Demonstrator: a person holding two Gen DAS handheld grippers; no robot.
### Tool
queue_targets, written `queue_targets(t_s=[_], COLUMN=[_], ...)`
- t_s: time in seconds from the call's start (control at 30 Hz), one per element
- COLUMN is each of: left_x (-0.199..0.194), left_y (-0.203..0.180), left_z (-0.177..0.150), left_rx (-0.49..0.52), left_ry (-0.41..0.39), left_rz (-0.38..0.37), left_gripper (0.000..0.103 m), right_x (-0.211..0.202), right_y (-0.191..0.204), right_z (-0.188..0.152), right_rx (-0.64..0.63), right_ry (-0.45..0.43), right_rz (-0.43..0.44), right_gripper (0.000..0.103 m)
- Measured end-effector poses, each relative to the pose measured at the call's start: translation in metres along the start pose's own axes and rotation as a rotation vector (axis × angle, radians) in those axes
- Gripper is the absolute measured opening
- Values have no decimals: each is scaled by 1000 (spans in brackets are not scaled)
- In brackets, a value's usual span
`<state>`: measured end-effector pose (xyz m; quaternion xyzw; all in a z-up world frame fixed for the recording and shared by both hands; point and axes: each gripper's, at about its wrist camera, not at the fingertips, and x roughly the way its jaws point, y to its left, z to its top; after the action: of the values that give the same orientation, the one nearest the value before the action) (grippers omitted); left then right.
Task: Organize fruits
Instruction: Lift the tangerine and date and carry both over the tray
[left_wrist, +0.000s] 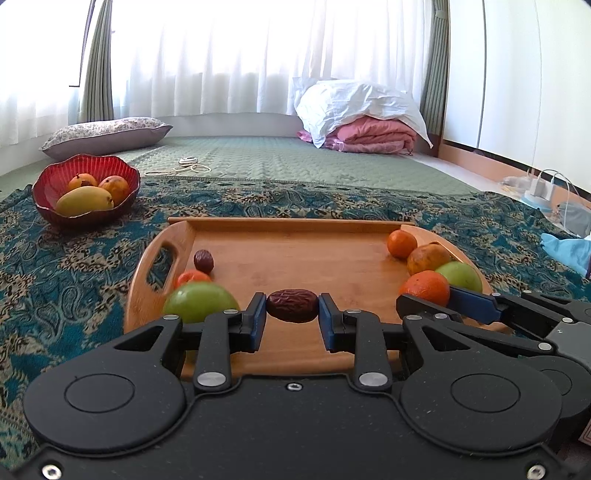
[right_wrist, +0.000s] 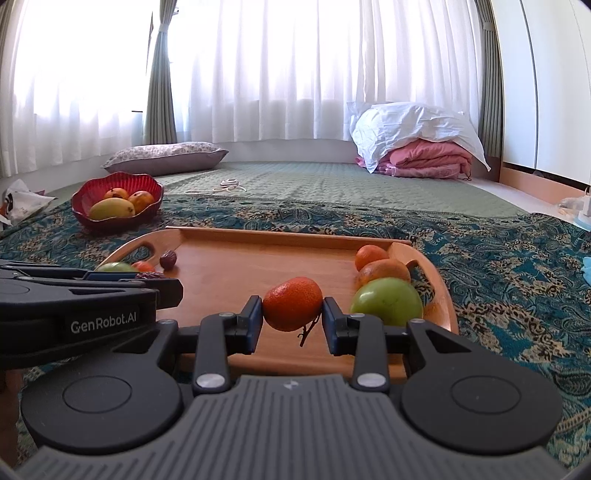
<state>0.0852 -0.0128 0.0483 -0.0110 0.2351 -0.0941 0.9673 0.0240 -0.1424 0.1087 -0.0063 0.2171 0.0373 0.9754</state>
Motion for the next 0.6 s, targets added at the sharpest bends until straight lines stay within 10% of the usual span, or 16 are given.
queue_targets(t_s=[0.6], left_x=[59], left_y=[11], left_z=[30], left_rx=[-16], left_ry=[74], left_rz=[15], left_gripper=[28], right_x=[41], right_y=[-7], right_z=[15], right_rx=[3], right_ry=[18], right_rz=[10], right_gripper=[39])
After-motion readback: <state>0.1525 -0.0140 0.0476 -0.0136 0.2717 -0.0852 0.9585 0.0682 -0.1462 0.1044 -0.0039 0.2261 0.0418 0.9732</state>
